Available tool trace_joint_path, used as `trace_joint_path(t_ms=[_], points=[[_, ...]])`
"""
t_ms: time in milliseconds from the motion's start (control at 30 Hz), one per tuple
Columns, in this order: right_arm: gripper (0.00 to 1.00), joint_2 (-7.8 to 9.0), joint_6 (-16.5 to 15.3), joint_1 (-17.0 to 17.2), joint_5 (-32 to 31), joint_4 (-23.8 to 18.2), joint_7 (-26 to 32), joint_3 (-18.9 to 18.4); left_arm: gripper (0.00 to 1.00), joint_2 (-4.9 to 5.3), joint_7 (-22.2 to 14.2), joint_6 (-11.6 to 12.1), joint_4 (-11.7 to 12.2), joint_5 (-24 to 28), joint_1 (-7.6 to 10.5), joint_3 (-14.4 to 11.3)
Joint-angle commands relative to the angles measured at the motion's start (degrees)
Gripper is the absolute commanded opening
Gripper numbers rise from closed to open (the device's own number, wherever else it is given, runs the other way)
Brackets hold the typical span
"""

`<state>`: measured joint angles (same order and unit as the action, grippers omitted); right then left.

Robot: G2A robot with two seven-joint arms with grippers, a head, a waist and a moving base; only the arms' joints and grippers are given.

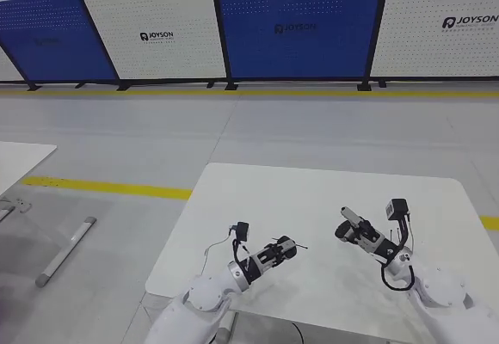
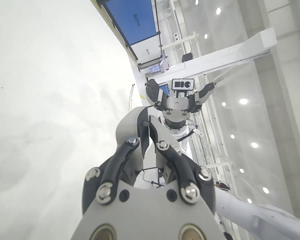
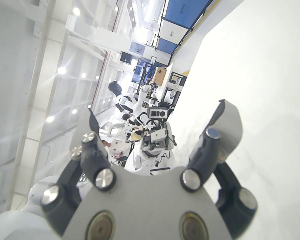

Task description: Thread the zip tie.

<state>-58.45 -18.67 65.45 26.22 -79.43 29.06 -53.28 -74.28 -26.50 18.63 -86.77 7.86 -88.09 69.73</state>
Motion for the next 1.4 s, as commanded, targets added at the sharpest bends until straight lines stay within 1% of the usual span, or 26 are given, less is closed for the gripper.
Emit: trace_joint_path(t_ms=[0,200,233,267,300,333,433,467,533,567,633,667,700,733,1100,1133,1233,1333,1367], points=[[1.0,0.0,0.0,0.0,0.0,0.0,0.0,0.0,0.0,-0.01,0.04,-0.04,-0.02,-0.47,0.02,-0.01],[1.0,-0.02,0.11,0.12,-0.38,-0.29,-0.02,0.02,0.0,-0.01,0.04,-0.04,-0.02,-0.47,0.02,-0.01],[1.0,0.03,0.65,0.16,-1.45,-1.26,2.04,0.2,0.0,-0.01,0.04,-0.04,-0.02,-0.47,0.02,-0.01],[1.0,0.18,1.13,-0.02,-1.22,-1.72,4.52,-0.22,0.0,-0.01,0.04,-0.04,-0.02,-0.47,0.02,-0.01],[1.0,0.47,1.09,-0.47,-2.85,-1.98,5.73,-1.22,0.0,-0.01,0.04,-0.04,-0.02,-0.47,0.02,-0.01],[1.0,0.96,1.39,-0.77,-6.85,-2.88,6.46,-2.51,0.0,-0.01,0.04,-0.04,-0.02,-0.47,0.02,-0.01],[1.0,2.12,4.53,-0.48,-12.47,-6.45,7.59,-6.27,0.0,-0.01,0.04,-0.04,-0.02,-0.47,0.02,-0.01],[1.0,2.67,6.42,-0.12,-14.03,-8.47,9.0,-8.11,0.0,-0.01,0.04,-0.04,-0.02,-0.47,0.02,-0.01],[1.0,3.39,8.77,0.66,-16.05,-10.96,9.32,-11.11,0.0,-0.01,0.04,-0.04,-0.02,-0.47,0.02,-0.01],[1.0,3.83,11.22,0.92,-18.61,-12.39,9.92,-12.56,0.0,-0.01,0.04,-0.04,-0.02,-0.47,0.02,-0.01],[1.0,4.28,14.7,0.78,-24.01,-14.0,9.38,-13.96,0.0,-0.01,0.04,-0.04,-0.02,-0.47,0.02,-0.01],[1.0,4.4,17.32,0.29,-26.78,-14.3,9.94,-13.9,0.0,-0.01,0.04,-0.04,-0.02,-0.47,0.02,-0.01],[1.0,4.41,20.09,-0.89,-29.4,-14.64,10.46,-13.7,0.0,-0.01,0.04,-0.04,-0.02,-0.47,0.02,-0.01],[1.0,4.3,21.11,-1.41,-29.86,-14.78,10.15,-13.47,0.0,-0.01,0.04,-0.04,-0.02,-0.47,0.02,-0.01],[1.0,4.25,21.29,-1.54,-29.74,-14.8,10.0,-13.41,0.0,-0.01,0.04,-0.04,-0.02,-0.47,0.02,-0.01],[1.0,4.26,21.37,-1.22,-30.77,-14.77,9.49,-13.31,0.0,-0.01,0.04,-0.04,-0.02,-0.47,0.02,-0.01],[1.0,4.54,23.91,-0.75,-36.67,-16.88,9.78,-13.28,0.0,-0.01,0.04,-0.04,-0.02,-0.47,0.02,-0.01],[1.0,5.18,28.74,-0.29,-44.61,-20.7,12.05,-14.23,0.0,-0.01,0.04,-0.04,-0.02,-0.47,0.02,-0.01],[1.0,5.41,30.78,-0.25,-47.34,-22.21,14.11,-14.35,0.0,-0.01,0.04,-0.04,-0.02,-0.47,0.02,-0.01]])
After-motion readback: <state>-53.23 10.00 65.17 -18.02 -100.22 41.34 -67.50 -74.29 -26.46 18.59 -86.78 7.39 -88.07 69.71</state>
